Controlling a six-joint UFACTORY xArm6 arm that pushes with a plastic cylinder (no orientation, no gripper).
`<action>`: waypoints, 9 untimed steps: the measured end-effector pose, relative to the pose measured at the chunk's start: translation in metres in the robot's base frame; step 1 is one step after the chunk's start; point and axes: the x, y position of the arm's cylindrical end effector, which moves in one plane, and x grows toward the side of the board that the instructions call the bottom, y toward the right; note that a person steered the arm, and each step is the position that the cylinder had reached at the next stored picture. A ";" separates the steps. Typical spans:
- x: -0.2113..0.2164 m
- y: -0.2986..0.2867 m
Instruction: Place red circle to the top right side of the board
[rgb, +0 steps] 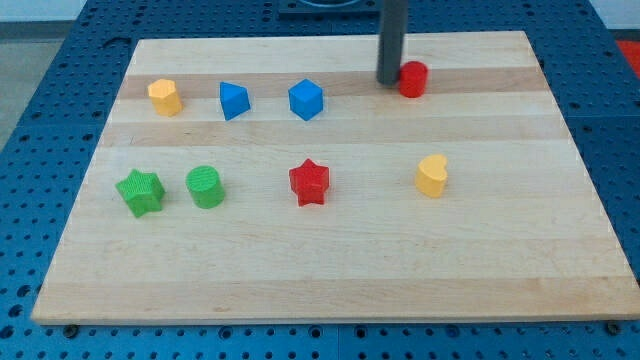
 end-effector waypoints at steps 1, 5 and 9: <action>0.000 0.020; 0.030 0.000; 0.026 0.052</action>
